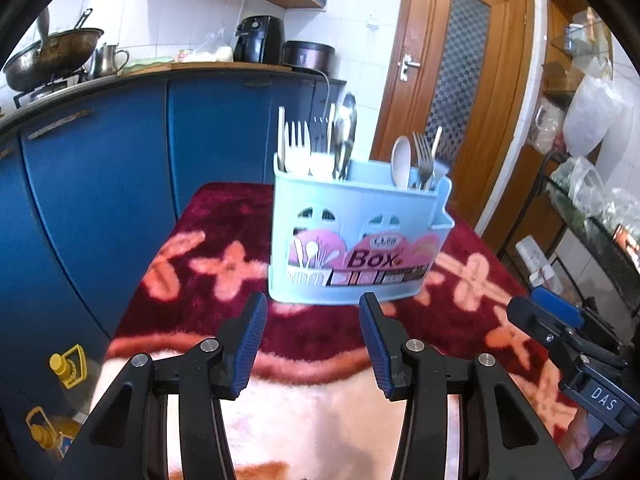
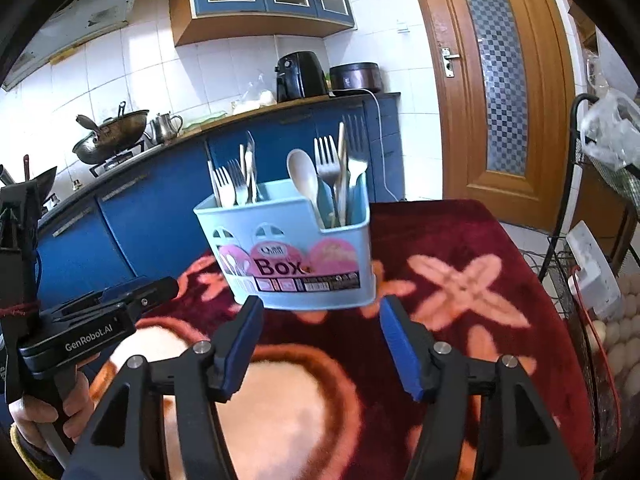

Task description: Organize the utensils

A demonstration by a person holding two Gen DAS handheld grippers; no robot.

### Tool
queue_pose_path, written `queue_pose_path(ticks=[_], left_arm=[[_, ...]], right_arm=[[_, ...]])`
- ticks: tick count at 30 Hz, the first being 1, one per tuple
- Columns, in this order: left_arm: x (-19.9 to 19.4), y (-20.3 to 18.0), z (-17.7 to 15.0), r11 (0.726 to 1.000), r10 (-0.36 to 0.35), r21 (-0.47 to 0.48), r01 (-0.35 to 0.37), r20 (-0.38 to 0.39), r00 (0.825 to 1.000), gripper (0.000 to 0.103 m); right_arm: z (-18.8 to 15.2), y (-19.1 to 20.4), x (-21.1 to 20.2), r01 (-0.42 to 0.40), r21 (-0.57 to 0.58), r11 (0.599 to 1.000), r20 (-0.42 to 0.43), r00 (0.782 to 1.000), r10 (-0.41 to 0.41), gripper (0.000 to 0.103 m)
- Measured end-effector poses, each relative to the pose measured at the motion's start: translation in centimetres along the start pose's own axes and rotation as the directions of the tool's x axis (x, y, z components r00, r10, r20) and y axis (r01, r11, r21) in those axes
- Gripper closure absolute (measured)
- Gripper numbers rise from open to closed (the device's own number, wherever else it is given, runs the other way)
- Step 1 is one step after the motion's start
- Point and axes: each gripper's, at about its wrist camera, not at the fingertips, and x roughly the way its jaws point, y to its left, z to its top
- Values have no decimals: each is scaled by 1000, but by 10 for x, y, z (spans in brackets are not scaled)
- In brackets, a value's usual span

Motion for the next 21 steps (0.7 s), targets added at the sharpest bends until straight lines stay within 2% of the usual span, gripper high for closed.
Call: queue_pose_path(ticks=[6, 21], left_arm=[[11, -9, -12, 999, 12, 32, -12, -12, 1000, 54], [19, -19, -24, 997, 42, 71, -42, 1, 999, 54]], right_arm=[[-12, 1, 5, 16, -25, 1000, 15, 1000, -16, 37], [-27, -11, 17, 22, 25, 999, -4, 1000, -22, 37]])
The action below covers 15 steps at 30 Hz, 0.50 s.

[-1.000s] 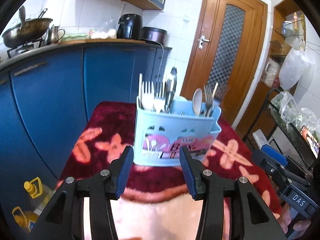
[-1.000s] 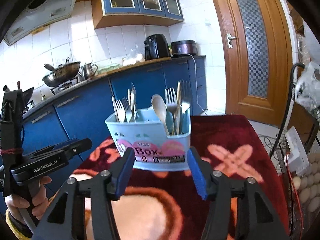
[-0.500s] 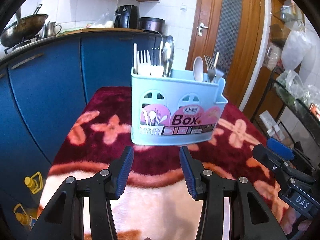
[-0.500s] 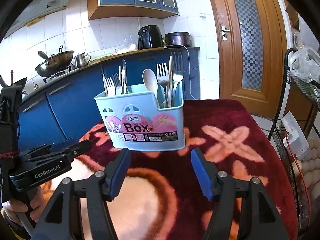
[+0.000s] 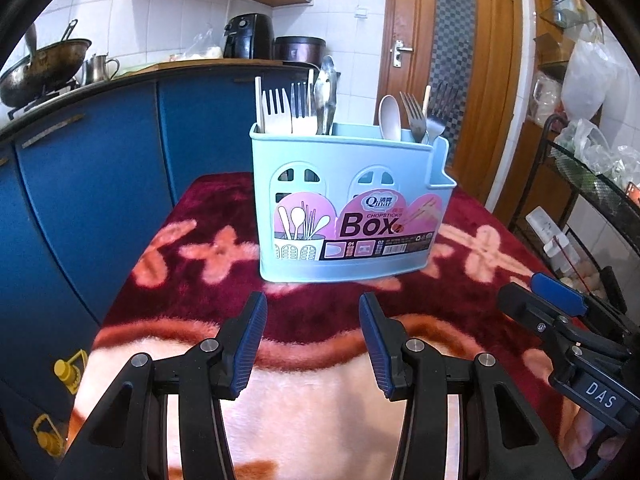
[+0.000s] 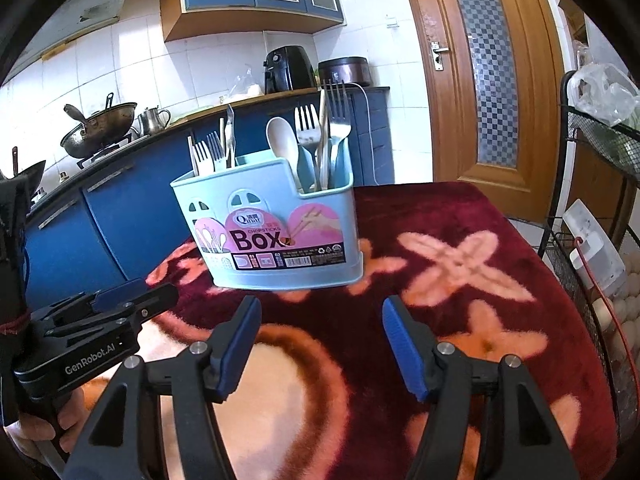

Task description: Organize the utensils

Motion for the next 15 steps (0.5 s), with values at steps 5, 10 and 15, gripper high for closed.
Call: queue_pose_path(ticks=[5, 10, 15], left_arm=[[0, -1, -1, 1000, 7, 8, -8, 8, 1000, 54], [-1, -1, -2, 1000, 7, 6, -7, 10, 1000, 54], [-1, -2, -1, 1000, 10, 7, -10, 14, 1000, 54]], right_arm=[[-2, 0, 2, -1, 1, 1000, -8, 1000, 1, 37], [-2, 0, 2, -2, 3, 1000, -11, 1000, 2, 37], [-2, 1, 2, -2, 4, 1000, -12, 1000, 2, 37]])
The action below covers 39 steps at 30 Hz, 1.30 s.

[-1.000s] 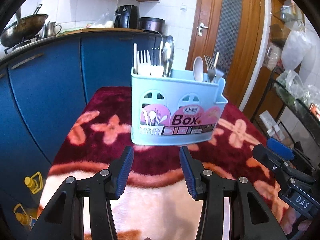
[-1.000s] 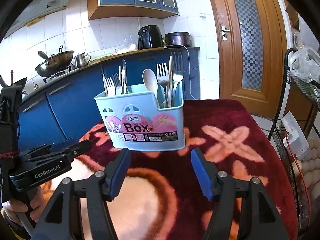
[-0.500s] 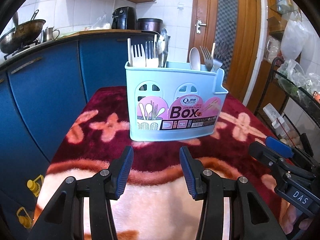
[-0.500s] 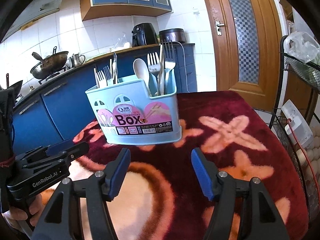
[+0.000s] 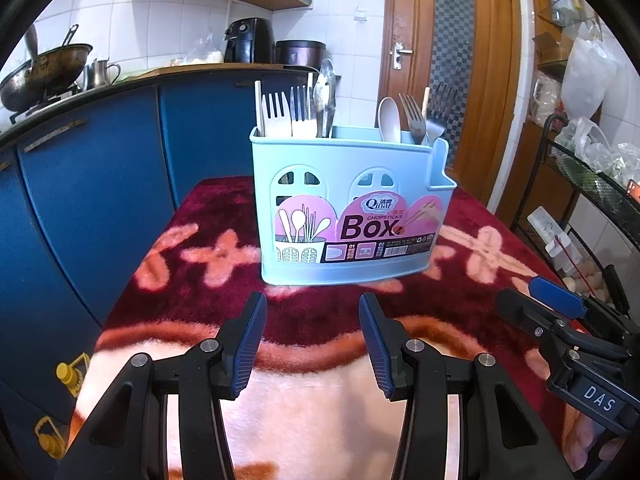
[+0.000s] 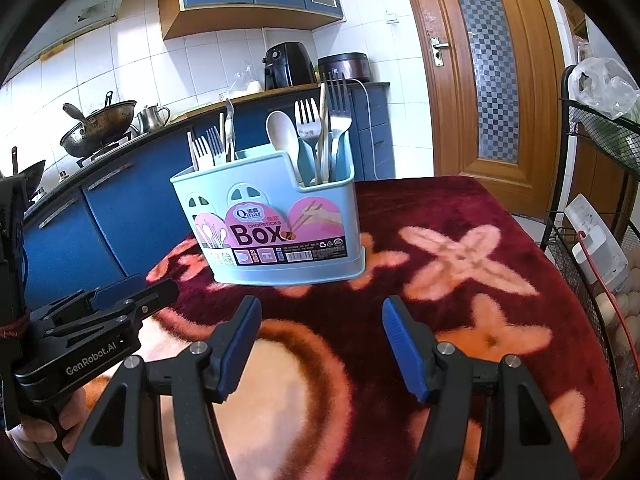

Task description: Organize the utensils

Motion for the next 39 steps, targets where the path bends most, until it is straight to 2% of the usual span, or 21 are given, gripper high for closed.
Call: queue_pose_path(ticks=[39], left_arm=[[-3, 0, 2, 1000, -2, -2, 2, 1, 1000, 54]], right_arm=[[1, 3, -2, -3, -6, 1000, 0, 1000, 3, 37]])
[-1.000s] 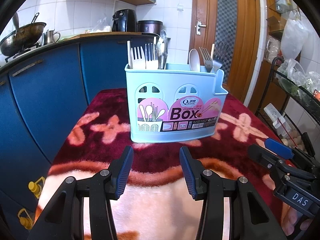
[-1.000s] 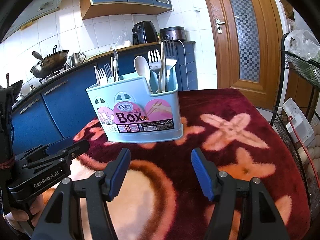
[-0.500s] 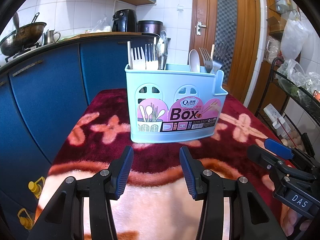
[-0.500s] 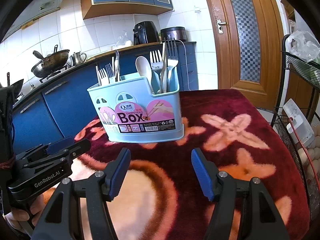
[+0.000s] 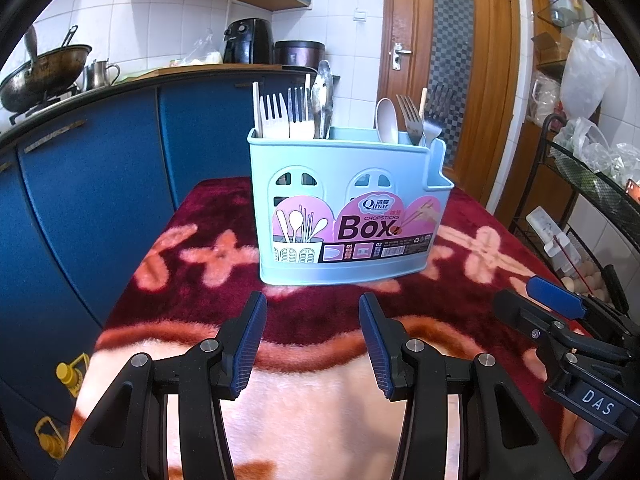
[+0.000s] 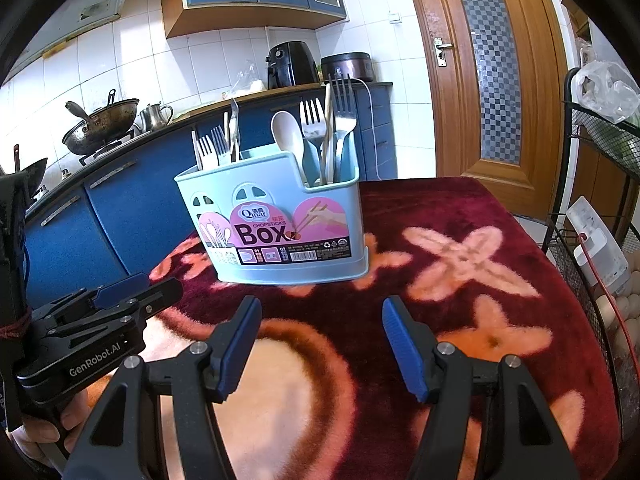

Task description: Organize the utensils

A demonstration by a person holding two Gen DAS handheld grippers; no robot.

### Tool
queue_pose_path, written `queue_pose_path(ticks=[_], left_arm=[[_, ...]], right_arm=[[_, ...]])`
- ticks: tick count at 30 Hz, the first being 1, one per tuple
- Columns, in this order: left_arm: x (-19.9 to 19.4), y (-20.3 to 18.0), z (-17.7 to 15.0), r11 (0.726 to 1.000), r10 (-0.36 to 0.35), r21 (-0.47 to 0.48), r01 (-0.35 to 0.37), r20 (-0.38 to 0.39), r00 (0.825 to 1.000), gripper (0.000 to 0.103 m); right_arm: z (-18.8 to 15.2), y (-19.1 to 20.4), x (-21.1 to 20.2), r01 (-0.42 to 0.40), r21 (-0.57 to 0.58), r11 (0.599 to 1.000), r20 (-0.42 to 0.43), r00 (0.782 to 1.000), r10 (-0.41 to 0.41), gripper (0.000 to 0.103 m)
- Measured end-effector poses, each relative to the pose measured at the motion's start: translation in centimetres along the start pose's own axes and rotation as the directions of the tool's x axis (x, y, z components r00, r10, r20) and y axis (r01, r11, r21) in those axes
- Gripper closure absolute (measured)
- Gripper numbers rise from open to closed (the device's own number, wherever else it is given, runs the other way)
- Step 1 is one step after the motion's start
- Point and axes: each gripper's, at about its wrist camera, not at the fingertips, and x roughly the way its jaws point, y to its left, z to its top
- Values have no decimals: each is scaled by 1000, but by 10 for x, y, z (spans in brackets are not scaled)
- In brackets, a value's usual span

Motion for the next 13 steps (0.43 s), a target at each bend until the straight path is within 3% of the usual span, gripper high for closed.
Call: queue_pose_path(ticks=[13], left_arm=[[4, 1, -3, 1000, -3, 1, 3, -14, 1000, 54]], right_arm=[[-1, 0, -1, 0, 1, 1000, -3, 1000, 0, 37]])
